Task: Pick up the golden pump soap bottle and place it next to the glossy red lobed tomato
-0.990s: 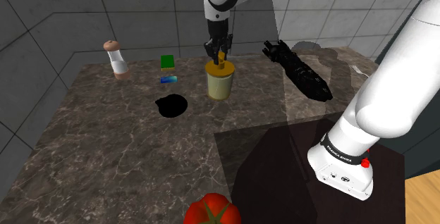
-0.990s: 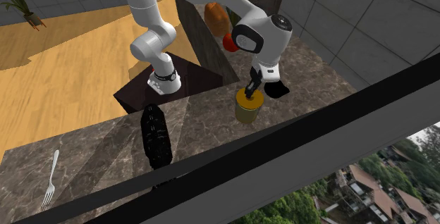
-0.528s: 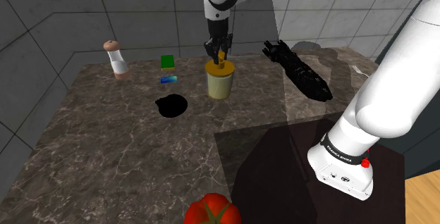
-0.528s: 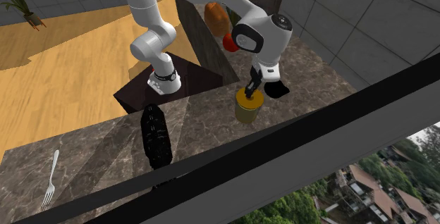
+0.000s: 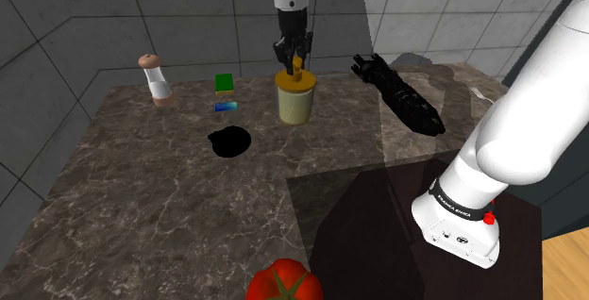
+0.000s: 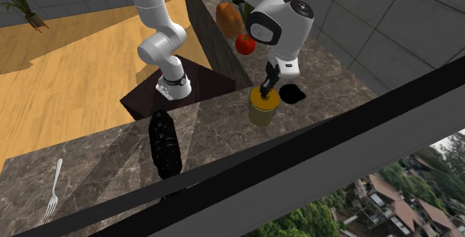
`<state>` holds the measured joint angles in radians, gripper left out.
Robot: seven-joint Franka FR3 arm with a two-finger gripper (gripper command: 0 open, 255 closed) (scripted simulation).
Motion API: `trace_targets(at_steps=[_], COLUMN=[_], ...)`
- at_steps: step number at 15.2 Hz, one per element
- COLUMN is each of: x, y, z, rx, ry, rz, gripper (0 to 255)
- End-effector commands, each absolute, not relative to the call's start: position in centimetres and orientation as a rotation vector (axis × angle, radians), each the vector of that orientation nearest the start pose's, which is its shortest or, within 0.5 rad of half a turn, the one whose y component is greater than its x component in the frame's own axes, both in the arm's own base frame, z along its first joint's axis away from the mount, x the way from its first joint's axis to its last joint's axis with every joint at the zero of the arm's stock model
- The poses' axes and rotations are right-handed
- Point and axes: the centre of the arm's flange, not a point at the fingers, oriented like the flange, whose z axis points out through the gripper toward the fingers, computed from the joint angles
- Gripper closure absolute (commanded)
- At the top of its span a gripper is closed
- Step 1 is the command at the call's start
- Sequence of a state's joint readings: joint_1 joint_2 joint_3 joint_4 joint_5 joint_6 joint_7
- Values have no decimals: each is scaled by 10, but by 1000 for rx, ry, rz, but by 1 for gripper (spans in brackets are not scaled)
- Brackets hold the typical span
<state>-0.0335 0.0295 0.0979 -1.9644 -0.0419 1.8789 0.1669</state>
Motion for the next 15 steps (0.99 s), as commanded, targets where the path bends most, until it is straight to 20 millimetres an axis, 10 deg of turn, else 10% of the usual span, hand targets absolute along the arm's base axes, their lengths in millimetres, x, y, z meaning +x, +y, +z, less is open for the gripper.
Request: trace_targets(at_steps=[1, 15], x=[550, 550], y=[32, 32], z=[459, 533], rx=[-3183, -3183], ry=[139, 139], rz=[175, 175], gripper=[255, 255])
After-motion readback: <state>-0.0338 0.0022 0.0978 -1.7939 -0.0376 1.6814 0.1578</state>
